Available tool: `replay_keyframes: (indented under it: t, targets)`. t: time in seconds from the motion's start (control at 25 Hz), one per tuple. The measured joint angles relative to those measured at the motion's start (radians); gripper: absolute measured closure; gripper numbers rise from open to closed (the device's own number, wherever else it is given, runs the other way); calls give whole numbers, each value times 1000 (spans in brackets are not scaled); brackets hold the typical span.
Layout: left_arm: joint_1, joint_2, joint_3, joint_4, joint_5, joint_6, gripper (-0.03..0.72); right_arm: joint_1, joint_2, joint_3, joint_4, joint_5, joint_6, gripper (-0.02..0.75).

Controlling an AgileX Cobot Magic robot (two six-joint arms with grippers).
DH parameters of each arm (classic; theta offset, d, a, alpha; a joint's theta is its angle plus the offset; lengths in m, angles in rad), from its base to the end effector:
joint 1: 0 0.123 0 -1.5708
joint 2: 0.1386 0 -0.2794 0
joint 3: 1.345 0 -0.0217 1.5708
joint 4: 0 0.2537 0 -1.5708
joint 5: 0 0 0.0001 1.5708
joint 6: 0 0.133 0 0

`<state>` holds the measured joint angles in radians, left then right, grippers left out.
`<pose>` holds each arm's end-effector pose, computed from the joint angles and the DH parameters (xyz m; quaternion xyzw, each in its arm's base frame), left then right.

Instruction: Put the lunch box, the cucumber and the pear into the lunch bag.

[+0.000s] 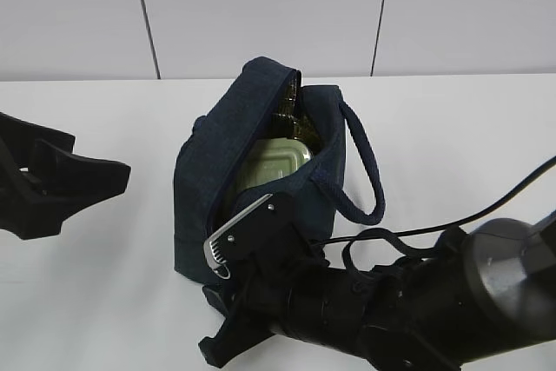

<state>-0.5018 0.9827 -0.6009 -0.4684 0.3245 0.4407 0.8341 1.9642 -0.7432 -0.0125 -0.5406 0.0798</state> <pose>0.1988 -0.1309 0.2489 0.2485 0.8438 -0.1801 0.4403 0.2540 0.2813 0.0687 -0.3309 0.8185 0.2075 0.4212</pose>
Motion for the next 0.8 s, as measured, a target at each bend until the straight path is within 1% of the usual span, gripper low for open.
replay_keyframes:
  t: [0.2, 0.28, 0.52, 0.64, 0.68, 0.8]
  targets:
    - [0, 0, 0, 0, 0, 0, 220, 0, 0, 0, 42, -2, -27, 496]
    - [0, 0, 0, 0, 0, 0, 220, 0, 0, 0, 48, -2, -34, 512]
    - [0, 0, 0, 0, 0, 0, 220, 0, 0, 0, 57, -2, -43, 617]
    - [0, 0, 0, 0, 0, 0, 220, 0, 0, 0, 57, -2, -43, 716]
    - [0, 0, 0, 0, 0, 0, 220, 0, 0, 0, 57, -2, -43, 733]
    - [0, 0, 0, 0, 0, 0, 220, 0, 0, 0, 57, -2, -45, 738]
